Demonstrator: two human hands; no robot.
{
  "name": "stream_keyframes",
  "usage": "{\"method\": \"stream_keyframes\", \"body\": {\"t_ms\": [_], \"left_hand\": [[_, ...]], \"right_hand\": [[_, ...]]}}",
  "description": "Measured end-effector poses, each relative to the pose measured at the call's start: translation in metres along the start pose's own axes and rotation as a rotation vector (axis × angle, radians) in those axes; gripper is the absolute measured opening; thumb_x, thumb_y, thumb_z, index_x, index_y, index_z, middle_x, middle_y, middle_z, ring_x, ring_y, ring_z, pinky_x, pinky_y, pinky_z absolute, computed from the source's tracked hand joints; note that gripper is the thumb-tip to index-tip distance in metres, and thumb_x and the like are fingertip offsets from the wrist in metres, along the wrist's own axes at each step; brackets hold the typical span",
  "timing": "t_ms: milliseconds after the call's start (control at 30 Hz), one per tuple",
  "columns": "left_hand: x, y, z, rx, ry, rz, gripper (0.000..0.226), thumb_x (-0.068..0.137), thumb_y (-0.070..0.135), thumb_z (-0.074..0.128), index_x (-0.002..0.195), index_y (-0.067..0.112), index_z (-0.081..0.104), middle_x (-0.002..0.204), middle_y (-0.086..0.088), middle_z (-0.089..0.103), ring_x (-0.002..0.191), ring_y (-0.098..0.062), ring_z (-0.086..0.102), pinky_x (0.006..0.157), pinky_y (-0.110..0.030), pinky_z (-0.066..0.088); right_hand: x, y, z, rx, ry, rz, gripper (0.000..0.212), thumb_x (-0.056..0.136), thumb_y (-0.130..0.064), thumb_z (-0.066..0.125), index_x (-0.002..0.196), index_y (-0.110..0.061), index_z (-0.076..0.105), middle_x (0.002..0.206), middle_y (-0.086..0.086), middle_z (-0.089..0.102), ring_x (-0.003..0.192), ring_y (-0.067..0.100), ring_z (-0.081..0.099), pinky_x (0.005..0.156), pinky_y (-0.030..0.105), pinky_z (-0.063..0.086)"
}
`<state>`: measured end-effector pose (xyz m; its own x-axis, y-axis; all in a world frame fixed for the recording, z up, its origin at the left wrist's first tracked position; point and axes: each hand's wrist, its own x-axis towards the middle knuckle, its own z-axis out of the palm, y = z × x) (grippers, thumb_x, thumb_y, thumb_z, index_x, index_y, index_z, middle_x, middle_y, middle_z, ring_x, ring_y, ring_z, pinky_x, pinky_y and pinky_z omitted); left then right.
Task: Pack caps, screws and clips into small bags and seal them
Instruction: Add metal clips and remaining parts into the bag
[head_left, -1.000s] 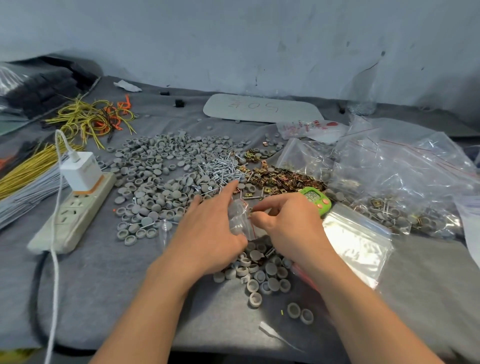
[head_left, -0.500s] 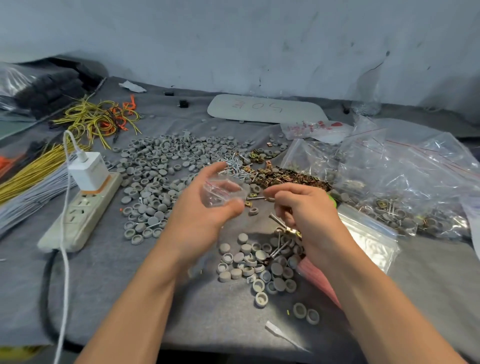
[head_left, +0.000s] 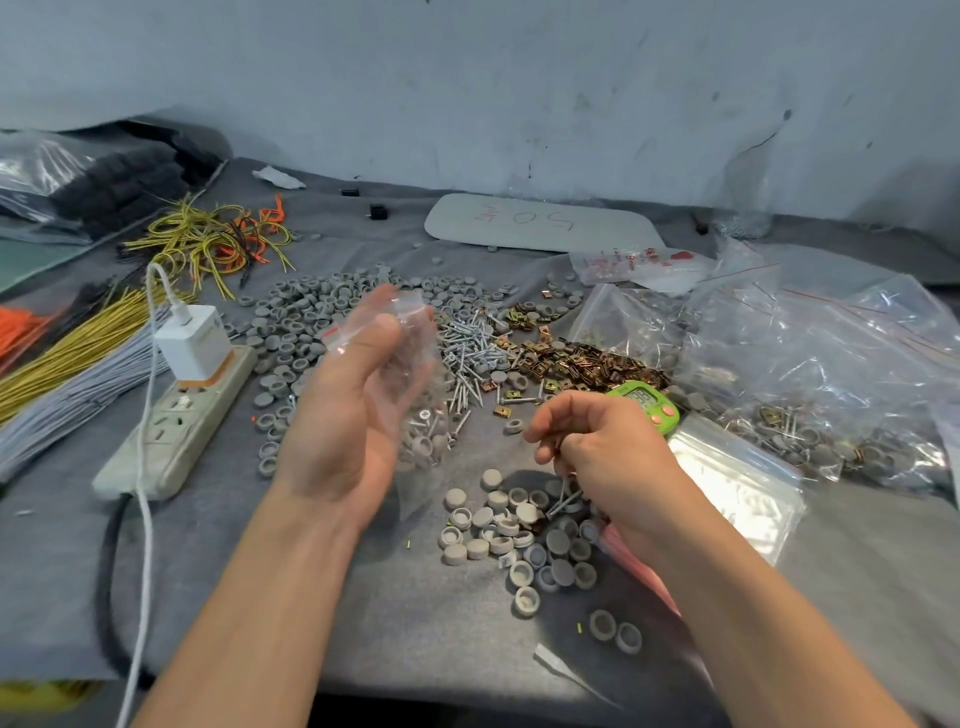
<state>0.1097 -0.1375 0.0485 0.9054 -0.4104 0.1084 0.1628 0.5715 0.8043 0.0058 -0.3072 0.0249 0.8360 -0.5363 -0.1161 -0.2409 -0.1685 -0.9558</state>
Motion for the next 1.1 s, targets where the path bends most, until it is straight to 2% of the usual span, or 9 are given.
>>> {"method": "stream_keyframes", "body": {"t_ms": [100, 200, 267, 367, 433, 567, 800, 1000, 1100], "left_hand": [[0.000, -0.003, -0.001, 0.237, 0.091, 0.203, 0.055, 0.084, 0.019, 0.075, 0.135, 0.023, 0.055, 0.108, 0.009, 0.076, 0.104, -0.008, 0.071, 0.085, -0.025, 0.058], [-0.004, -0.016, 0.000, 0.857, 0.101, 0.414, 0.066, 0.086, 0.020, 0.079, 0.138, 0.046, 0.047, 0.113, 0.021, 0.069, 0.094, -0.001, 0.070, 0.072, -0.023, 0.060], [-0.008, -0.031, 0.006, 1.199, -0.004, 0.326, 0.085, 0.082, 0.023, 0.082, 0.142, 0.058, 0.034, 0.118, 0.022, 0.063, 0.091, -0.008, 0.069, 0.078, -0.032, 0.060], [-0.012, -0.047, 0.013, 1.447, -0.141, 0.167, 0.103, 0.077, 0.026, 0.085, 0.149, 0.058, 0.019, 0.123, 0.012, 0.059, 0.108, -0.017, 0.061, 0.094, -0.043, 0.055], [-0.011, -0.050, 0.015, 1.478, -0.195, 0.147, 0.105, 0.076, 0.029, 0.086, 0.150, 0.056, 0.017, 0.121, 0.012, 0.060, 0.116, -0.018, 0.056, 0.100, -0.044, 0.050], [-0.011, -0.048, 0.017, 1.448, -0.237, 0.113, 0.106, 0.075, 0.025, 0.084, 0.149, 0.060, 0.017, 0.122, 0.018, 0.060, 0.114, -0.015, 0.056, 0.098, -0.044, 0.052], [-0.015, -0.045, 0.018, 1.373, -0.246, 0.125, 0.107, 0.076, 0.010, 0.079, 0.144, 0.068, 0.020, 0.117, 0.011, 0.063, 0.096, -0.015, 0.065, 0.083, -0.043, 0.058], [-0.010, -0.047, 0.009, 1.302, -0.196, 0.222, 0.104, 0.075, 0.004, 0.079, 0.144, 0.064, 0.029, 0.104, 0.021, 0.066, 0.080, 0.003, 0.065, 0.062, -0.013, 0.047], [-0.008, -0.045, 0.006, 1.211, -0.118, 0.251, 0.105, 0.073, 0.010, 0.089, 0.143, 0.064, 0.032, 0.101, 0.026, 0.067, 0.079, 0.009, 0.066, 0.057, -0.012, 0.050]], "right_hand": [[-0.001, -0.001, 0.001, 0.038, -0.006, -0.025, 0.054, 0.077, 0.029, 0.035, 0.075, -0.010, 0.072, 0.070, 0.006, 0.073, 0.062, 0.013, 0.062, 0.061, 0.029, 0.049], [-0.001, -0.002, 0.004, 0.153, -0.008, -0.046, 0.053, 0.084, 0.031, 0.038, 0.086, -0.008, 0.074, 0.087, 0.010, 0.079, 0.080, 0.015, 0.075, 0.069, 0.026, 0.061], [-0.002, -0.002, 0.005, 0.205, 0.001, -0.064, 0.050, 0.091, 0.026, 0.044, 0.101, -0.013, 0.075, 0.096, 0.005, 0.080, 0.089, 0.015, 0.077, 0.073, 0.028, 0.064], [-0.003, -0.003, 0.005, 0.184, 0.052, -0.111, 0.037, 0.093, 0.015, 0.059, 0.105, -0.016, 0.075, 0.091, -0.001, 0.081, 0.083, 0.015, 0.078, 0.068, 0.026, 0.063], [-0.002, -0.003, 0.004, 0.115, 0.091, -0.129, 0.028, 0.092, 0.009, 0.066, 0.097, -0.017, 0.077, 0.083, -0.001, 0.080, 0.073, 0.015, 0.078, 0.065, 0.027, 0.062], [-0.001, -0.005, 0.003, -0.031, 0.126, -0.160, 0.020, 0.085, -0.002, 0.078, 0.084, -0.022, 0.078, 0.071, -0.005, 0.077, 0.055, 0.010, 0.069, 0.054, 0.026, 0.054], [-0.001, -0.007, 0.011, -0.050, 0.092, -0.191, 0.022, 0.077, -0.003, 0.081, 0.082, -0.024, 0.081, 0.072, -0.006, 0.078, 0.066, 0.009, 0.075, 0.060, 0.025, 0.055], [0.001, -0.011, 0.010, 0.117, -0.015, -0.179, 0.014, 0.083, -0.005, 0.082, 0.086, -0.019, 0.083, 0.067, -0.003, 0.075, 0.043, 0.000, 0.057, 0.044, 0.008, 0.039], [0.007, -0.012, -0.007, 0.114, 0.168, -0.190, 0.018, 0.081, -0.006, 0.084, 0.080, -0.024, 0.082, 0.074, -0.003, 0.078, 0.056, 0.001, 0.067, 0.053, 0.013, 0.047]]}}
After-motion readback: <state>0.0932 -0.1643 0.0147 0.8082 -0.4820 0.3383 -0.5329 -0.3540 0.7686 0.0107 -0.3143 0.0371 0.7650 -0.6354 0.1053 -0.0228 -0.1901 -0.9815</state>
